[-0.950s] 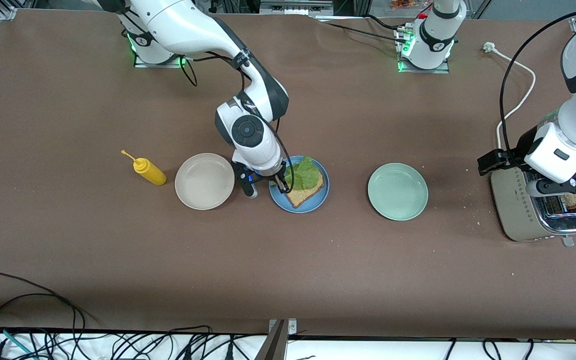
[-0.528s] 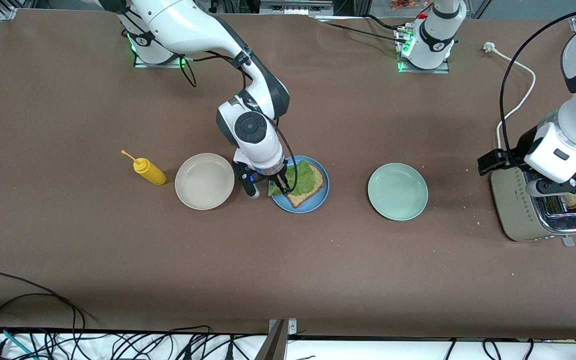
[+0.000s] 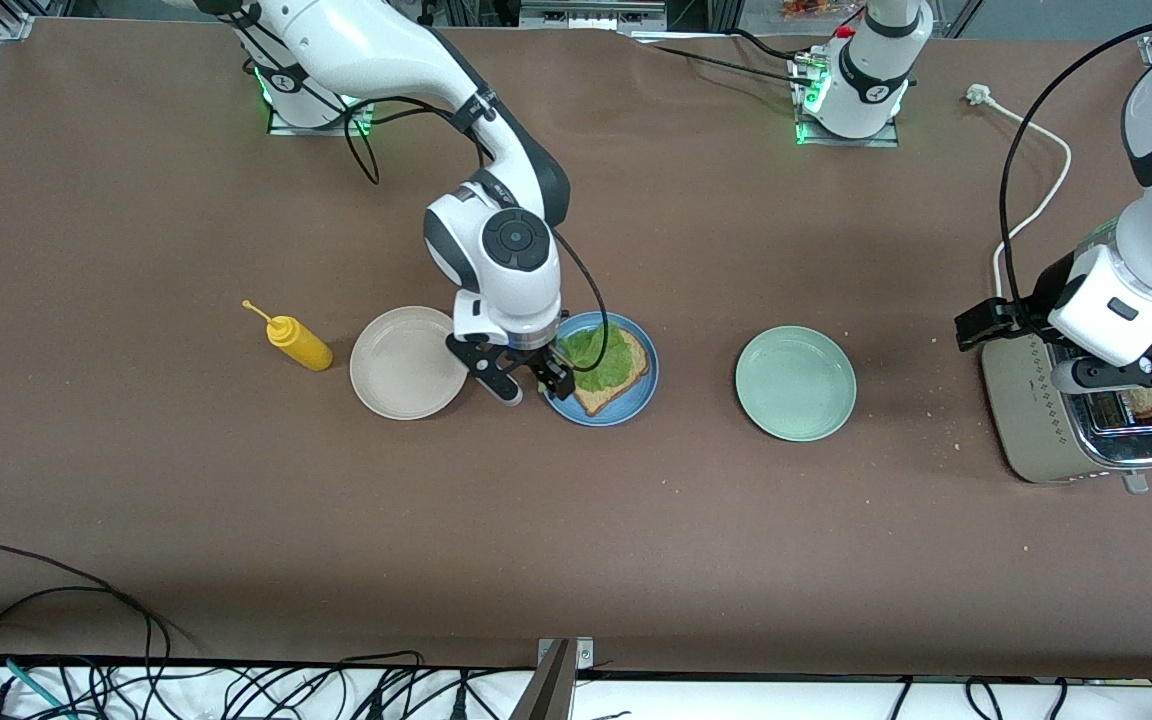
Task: Make sandwich in blue plate with both arms
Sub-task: 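Lower the lettuce onto the bread and open the right gripper, then raise the right gripper away from the blue plate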
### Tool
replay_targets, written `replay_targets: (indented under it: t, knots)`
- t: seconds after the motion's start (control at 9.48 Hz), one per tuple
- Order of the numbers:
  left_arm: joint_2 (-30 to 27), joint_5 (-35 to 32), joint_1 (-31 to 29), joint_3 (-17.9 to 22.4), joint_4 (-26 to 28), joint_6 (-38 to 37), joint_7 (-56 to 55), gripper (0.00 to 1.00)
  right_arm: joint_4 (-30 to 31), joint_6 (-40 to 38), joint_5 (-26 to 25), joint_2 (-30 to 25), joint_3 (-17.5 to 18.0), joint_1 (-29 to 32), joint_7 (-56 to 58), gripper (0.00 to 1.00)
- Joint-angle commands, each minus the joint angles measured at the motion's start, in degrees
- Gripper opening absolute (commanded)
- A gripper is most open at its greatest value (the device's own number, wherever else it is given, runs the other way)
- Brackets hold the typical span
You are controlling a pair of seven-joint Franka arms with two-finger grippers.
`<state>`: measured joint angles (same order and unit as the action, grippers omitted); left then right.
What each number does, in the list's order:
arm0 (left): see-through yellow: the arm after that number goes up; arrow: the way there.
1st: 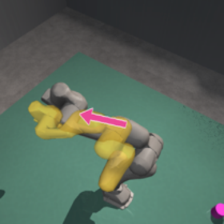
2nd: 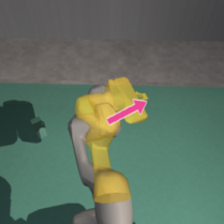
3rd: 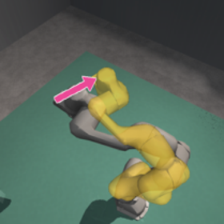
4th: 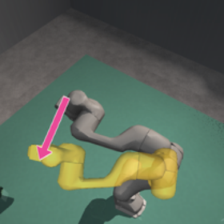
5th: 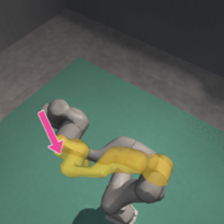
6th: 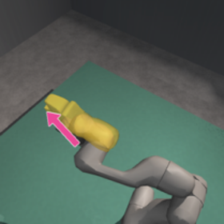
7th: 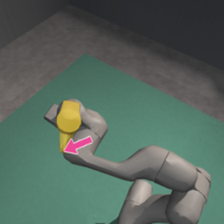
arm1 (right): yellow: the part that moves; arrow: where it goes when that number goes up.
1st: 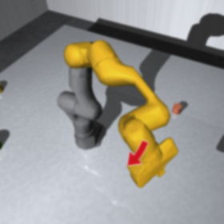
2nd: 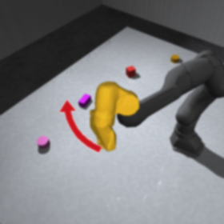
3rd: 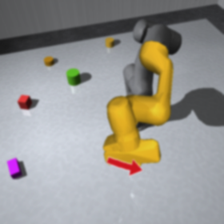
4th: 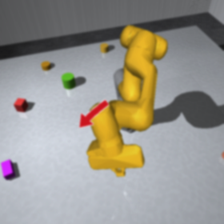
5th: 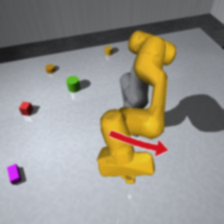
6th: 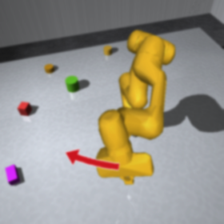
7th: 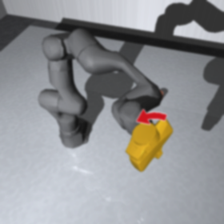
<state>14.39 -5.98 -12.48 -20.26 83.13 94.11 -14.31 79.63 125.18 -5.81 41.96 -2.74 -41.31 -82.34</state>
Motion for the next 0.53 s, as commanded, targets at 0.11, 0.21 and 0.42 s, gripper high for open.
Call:
replay_targets:
  t: [0.11, 0.21, 0.42]
  knots:
    - [0.38, -1.75, -0.18, -0.22, -1.30, -1.30, 1.04, 1.00, 0.00, -13.36, -0.78, -5.21, -5.85, 0.44, 30.93, 1.00]
    - [0.38, -1.75, -0.09, -0.22, -1.30, -1.30, 1.04, 1.00, 0.17, -16.26, -0.70, -6.44, -7.96, 0.52, 38.67, 1.00]
    - [0.38, -1.84, -0.18, -0.22, -1.30, -1.30, 1.04, 1.00, 0.78, -23.55, -0.61, -9.51, -13.23, 0.52, 56.49, 1.00]
